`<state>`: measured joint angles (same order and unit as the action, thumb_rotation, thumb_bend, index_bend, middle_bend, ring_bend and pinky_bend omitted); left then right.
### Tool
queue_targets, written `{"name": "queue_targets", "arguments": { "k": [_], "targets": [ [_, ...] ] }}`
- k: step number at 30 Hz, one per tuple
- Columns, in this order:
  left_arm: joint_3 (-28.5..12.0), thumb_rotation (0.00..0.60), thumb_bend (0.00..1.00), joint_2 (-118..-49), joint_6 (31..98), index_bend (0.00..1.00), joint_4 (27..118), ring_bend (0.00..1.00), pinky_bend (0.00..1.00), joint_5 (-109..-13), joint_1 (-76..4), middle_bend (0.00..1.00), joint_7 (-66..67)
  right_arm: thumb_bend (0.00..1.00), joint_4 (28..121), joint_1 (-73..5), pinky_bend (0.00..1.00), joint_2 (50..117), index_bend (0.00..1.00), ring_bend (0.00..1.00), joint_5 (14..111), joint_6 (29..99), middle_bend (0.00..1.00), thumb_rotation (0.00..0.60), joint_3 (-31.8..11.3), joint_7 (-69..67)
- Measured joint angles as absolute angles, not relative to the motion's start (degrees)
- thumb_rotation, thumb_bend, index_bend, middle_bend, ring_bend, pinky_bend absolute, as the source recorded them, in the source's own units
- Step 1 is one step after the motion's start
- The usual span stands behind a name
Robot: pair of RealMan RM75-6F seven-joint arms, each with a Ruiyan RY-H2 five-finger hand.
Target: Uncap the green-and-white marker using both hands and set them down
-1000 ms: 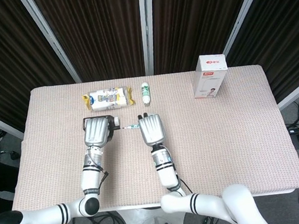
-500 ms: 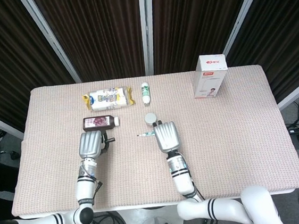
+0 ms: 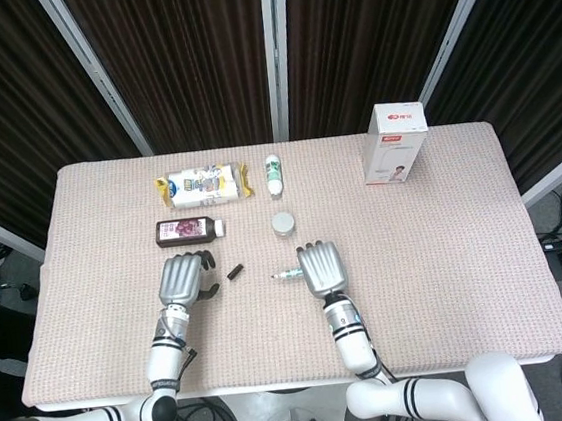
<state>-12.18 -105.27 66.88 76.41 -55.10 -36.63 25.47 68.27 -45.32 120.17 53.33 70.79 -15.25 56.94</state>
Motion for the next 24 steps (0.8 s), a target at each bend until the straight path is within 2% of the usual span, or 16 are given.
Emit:
{"name": "queue_targets", "arguments": {
  "k": [2,8,13,16,20,24],
  "targets": [
    [-12.05,0.600,0.14,-104.93,66.92,0.39,76.15,0.35,0.38,-55.87,-36.36,0.39,25.15,0.03,68.85,-45.20,0.48,119.95,0.36,0.30,53.21,70.67,0.47,0.600,-15.46,56.99],
    [-12.29,0.600,0.13,-104.19,69.12,0.39,76.58,0.35,0.37,-57.62,-35.64,0.39,25.04,0.03,71.78,-44.40,0.47,118.59,0.36,0.28,54.40,72.65,0.46,0.600,-15.98,56.30],
    [-12.33,0.600,0.12,-102.84,73.70,0.39,78.33,0.32,0.30,-60.23,-34.20,0.38,25.57,0.02,77.36,-41.98,0.45,115.53,0.36,0.28,57.67,77.22,0.44,0.600,-15.67,53.80],
    [-12.07,0.600,0.11,-102.06,77.19,0.34,79.38,0.26,0.25,-62.35,-32.65,0.33,25.18,0.02,81.84,-39.28,0.37,112.28,0.33,0.22,60.54,80.59,0.39,0.600,-14.53,51.34],
    [-10.67,0.600,0.11,-101.31,81.97,0.25,80.29,0.18,0.20,-65.88,-29.61,0.23,23.41,0.02,87.26,-34.54,0.18,106.62,0.19,0.05,64.69,84.36,0.21,0.600,-10.77,47.42],
    [-7.94,0.600,0.10,-100.94,86.86,0.21,80.21,0.15,0.17,-69.50,-26.01,0.19,22.37,0.02,91.07,-28.56,0.08,101.32,0.09,0.00,68.86,88.45,0.12,0.600,-5.15,42.48]
  ]
}}
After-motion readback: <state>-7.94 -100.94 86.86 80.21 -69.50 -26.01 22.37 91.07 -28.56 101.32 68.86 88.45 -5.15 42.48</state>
